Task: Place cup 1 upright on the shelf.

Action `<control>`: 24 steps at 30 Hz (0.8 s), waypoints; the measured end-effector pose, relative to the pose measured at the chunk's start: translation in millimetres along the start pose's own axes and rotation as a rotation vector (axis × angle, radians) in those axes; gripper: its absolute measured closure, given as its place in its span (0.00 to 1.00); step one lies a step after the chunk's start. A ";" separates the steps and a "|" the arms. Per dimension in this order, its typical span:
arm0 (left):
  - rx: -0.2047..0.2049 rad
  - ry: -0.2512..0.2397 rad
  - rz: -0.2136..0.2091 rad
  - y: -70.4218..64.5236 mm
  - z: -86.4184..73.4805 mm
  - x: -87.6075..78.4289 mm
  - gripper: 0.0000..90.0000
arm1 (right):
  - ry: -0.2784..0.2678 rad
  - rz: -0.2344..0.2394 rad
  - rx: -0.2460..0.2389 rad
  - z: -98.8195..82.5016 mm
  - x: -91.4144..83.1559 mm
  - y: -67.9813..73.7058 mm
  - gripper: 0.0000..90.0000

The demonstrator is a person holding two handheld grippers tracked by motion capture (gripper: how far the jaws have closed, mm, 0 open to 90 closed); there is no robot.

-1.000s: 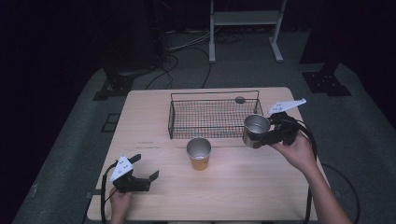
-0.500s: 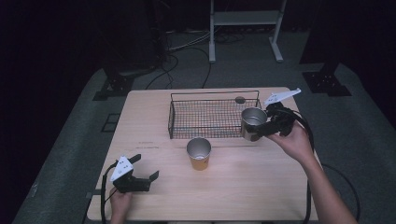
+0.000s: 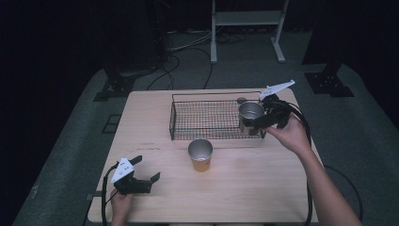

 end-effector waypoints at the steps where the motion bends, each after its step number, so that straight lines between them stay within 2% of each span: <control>1: 0.000 0.000 0.000 0.0 0.0 0.0 0.00 | 0.000 0.000 0.000 0.0 0.0 0.0 0.20; 10: 0.004 0.001 0.000 0.2 0.1 0.0 0.00 | 0.016 -0.007 0.004 8.9 11.5 -8.2 0.20; 15: 0.002 0.001 0.000 0.1 0.0 0.0 0.00 | 0.011 -0.007 0.021 10.8 15.9 -13.7 0.20; 16: -0.001 0.000 0.000 0.1 0.0 0.0 0.00 | 0.010 -0.012 0.034 11.6 18.9 -17.5 0.20; 24: 0.000 -0.002 -0.001 0.2 0.1 -0.2 0.00 | 0.025 -0.033 0.043 17.8 25.6 -26.3 0.20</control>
Point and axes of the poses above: each handheld gripper's, and its own axes: x roughly forward along the jaws, z roughly out of its top, y roughly to its left, the point moved 1 cm from there along x, roughly forward along the jaws, and after that the axes turned 7 degrees about -y, right-handed, at the moved point
